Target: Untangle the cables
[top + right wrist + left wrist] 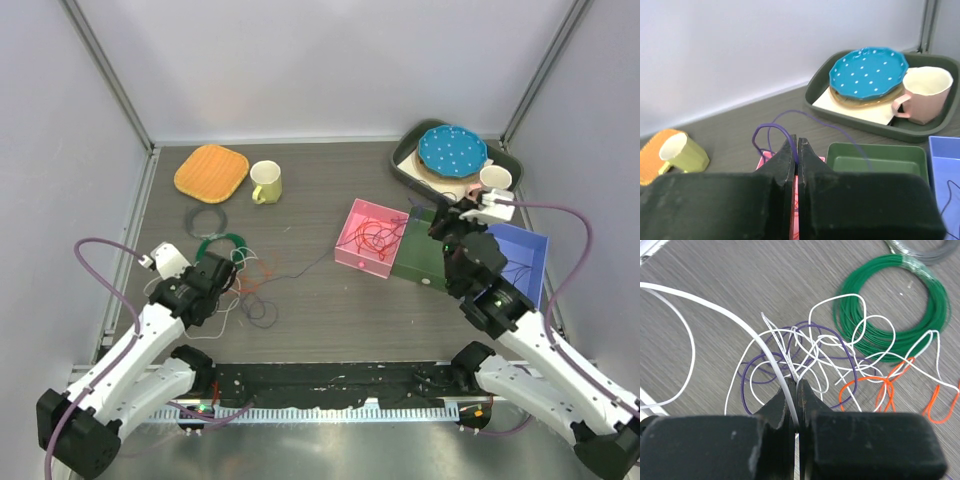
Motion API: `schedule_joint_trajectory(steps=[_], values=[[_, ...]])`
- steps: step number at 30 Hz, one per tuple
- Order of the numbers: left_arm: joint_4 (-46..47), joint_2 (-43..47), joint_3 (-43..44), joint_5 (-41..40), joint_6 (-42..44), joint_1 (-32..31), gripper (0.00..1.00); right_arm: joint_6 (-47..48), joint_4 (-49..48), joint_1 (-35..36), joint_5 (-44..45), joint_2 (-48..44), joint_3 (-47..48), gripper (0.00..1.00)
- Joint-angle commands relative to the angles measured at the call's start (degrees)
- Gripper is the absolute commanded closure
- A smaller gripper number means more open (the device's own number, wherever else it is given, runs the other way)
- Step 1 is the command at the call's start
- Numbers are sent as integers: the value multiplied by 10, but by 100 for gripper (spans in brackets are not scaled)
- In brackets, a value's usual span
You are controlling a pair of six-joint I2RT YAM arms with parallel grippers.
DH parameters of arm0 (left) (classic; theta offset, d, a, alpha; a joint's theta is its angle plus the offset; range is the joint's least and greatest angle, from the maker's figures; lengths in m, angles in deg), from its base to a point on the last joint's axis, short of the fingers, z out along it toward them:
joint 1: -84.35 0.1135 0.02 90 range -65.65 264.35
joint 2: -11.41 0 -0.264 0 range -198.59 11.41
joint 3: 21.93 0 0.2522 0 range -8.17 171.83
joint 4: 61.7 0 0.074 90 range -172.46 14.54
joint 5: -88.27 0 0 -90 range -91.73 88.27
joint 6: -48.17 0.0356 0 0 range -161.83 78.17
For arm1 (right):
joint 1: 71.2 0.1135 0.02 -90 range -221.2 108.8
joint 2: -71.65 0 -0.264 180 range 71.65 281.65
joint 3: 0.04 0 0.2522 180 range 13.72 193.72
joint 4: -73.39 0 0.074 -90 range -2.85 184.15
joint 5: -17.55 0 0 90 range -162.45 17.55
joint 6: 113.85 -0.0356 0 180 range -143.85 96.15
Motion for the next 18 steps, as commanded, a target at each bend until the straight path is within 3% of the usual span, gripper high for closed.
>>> schedule_joint_trajectory(steps=[1,6,9,13,14,17,18], values=[[-29,-20,29,-50,-29,12,100,-2,3,-2,44,-52,2,99],[-49,-16,28,-65,-49,26,100,27,6,-2,48,-57,43,99],[7,-5,7,-10,1,25,90,41,26,-2,-9,-25,96,99],[169,28,-26,126,120,26,43,51,76,-2,-246,61,203,99],[190,37,-29,150,135,25,37,52,78,-2,-340,97,219,99],[254,78,-32,228,156,26,17,35,100,0,-468,166,270,99],[288,93,-31,254,176,25,0,34,101,5,-480,178,275,99]])
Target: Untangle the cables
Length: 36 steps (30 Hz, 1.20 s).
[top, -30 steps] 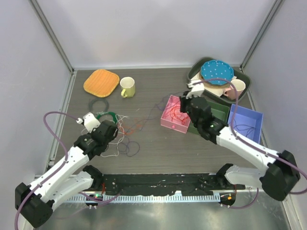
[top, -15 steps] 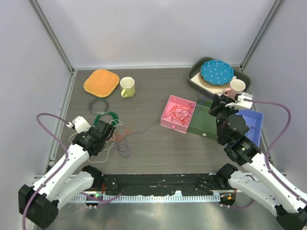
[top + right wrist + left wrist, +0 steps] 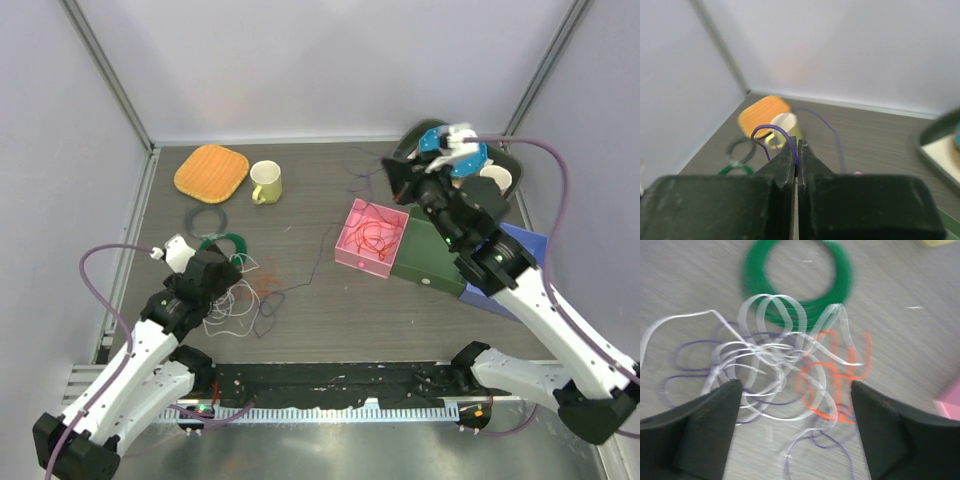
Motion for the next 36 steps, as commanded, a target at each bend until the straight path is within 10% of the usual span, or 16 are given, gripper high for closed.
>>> schedule_joint_trajectory(steps=[1,8,17,29,36], values=[[174,48,4,181,90,2,0,5,32,11,-226,74,38,99],[443,2,-21,642,231,-6,0,10,35,29,-210,91,44,99],[486,-216,65,579,402,-98,0,-9,75,29,-223,63,46,99],[541,-335,105,484,375,-133,8,-8,76,30,-199,14,29,99],[581,-355,106,449,346,-132,32,-12,68,30,-203,1,19,99]])
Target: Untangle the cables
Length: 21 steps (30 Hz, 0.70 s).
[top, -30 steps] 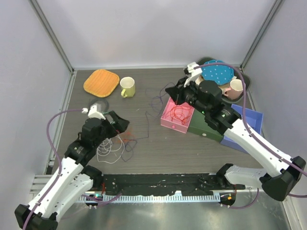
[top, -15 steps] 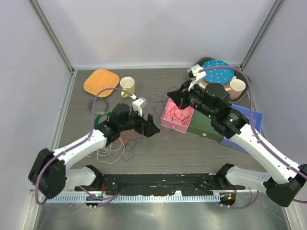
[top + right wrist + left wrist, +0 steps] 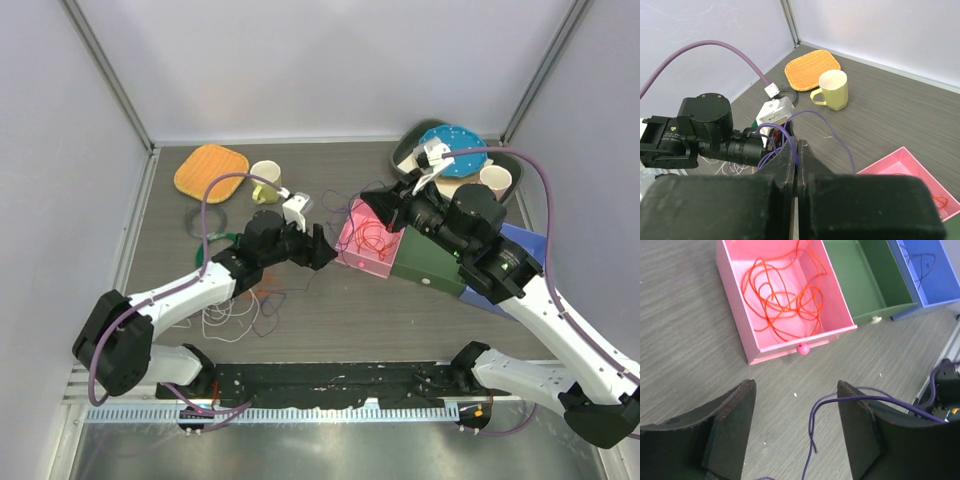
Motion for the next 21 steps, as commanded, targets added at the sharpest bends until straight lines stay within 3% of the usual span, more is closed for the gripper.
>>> schedule_joint_trajectory(steps=[1,4,7,8,10,12,14,18,21], values=[[62,-17,9,-30,-20,-1,35,-6,-18,2,1,-7,1,99],[76,-29,14,-38,-39,-1,50,-6,-18,2,1,-14,-1,99],[81,-32,12,-40,-45,-1,72,-4,-17,1,17,-17,-5,99],[67,-29,11,-58,-53,0,84,-2,-16,2,22,-21,-4,99],[9,-14,11,-170,-66,-1,100,2,-13,2,62,-26,-5,99],[-39,-2,6,-275,-104,12,100,9,-12,1,86,-31,-8,99],[-86,22,-8,-288,-133,42,100,14,-14,2,127,-35,-11,99],[-146,97,-90,-304,-261,170,100,22,-11,2,214,-50,-19,99],[-152,181,-147,-318,-290,222,100,28,-11,1,280,-64,-26,99]])
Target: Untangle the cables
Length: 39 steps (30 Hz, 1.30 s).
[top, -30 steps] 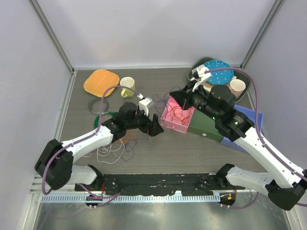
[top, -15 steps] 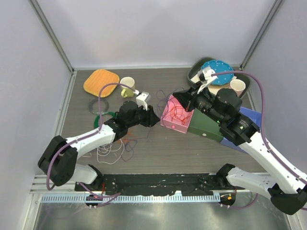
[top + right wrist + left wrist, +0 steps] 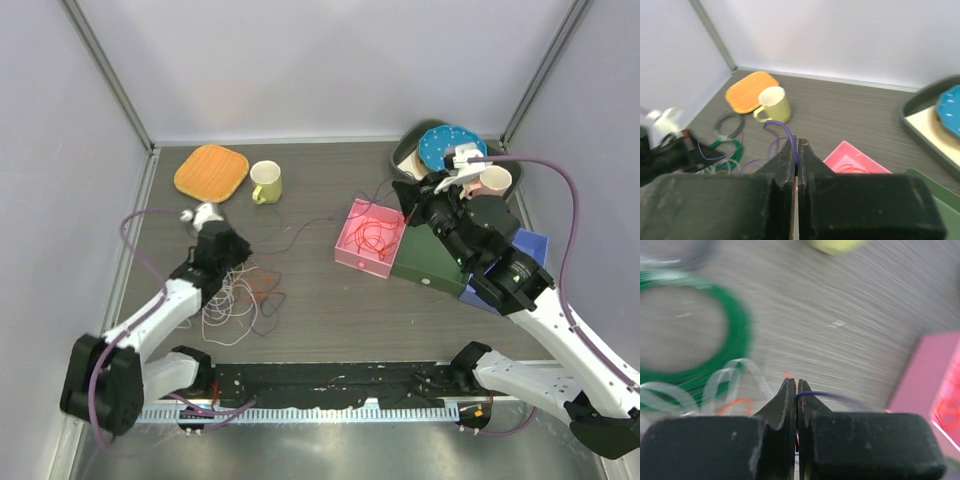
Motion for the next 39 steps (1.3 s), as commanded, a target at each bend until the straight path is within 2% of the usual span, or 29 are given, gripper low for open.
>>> schedule_joint_trajectory(steps=[1,2,5,10,14,18,21,22,26,28,29,31,32,33,35,36,39], values=[[-83,114,-69,-85,-99,70,100,18,-15,1,127,-28,-7,99],[-115,130,-67,-129,-111,74,100,23,-15,1,140,-30,-9,99],[-240,176,-35,-192,-150,97,100,30,-15,0,199,-32,-10,99],[-377,189,12,-250,-189,146,100,33,-14,-14,321,-43,-17,99],[-382,168,10,-206,-180,216,100,29,-14,-32,379,-58,-25,99],[-361,154,0,-176,-169,224,100,26,-13,-43,379,-70,-30,99],[-394,151,9,-211,-176,227,99,29,-14,-50,408,-72,-32,99],[-403,152,12,-234,-178,229,96,28,-14,-52,413,-71,-33,99],[-420,163,14,-240,-177,254,93,28,-13,-60,413,-69,-32,99],[-389,179,7,-214,-151,254,86,42,-15,-61,391,-69,-31,99],[-361,187,-11,-142,-127,254,81,47,-17,-61,353,-66,-31,99],[-274,215,-40,-54,-78,255,61,74,-26,-61,287,-56,-31,99],[-231,223,-46,20,-73,255,52,79,-29,-61,225,-51,-30,99],[-211,239,-52,60,-69,254,34,82,-31,-61,204,-38,-25,99],[-180,252,-56,150,-53,253,15,79,-30,-61,145,-27,-20,99],[-173,258,-56,166,-54,252,1,72,-34,-61,109,-24,-18,99],[-148,273,-63,201,-54,238,0,56,-46,-61,80,-22,-22,99]])
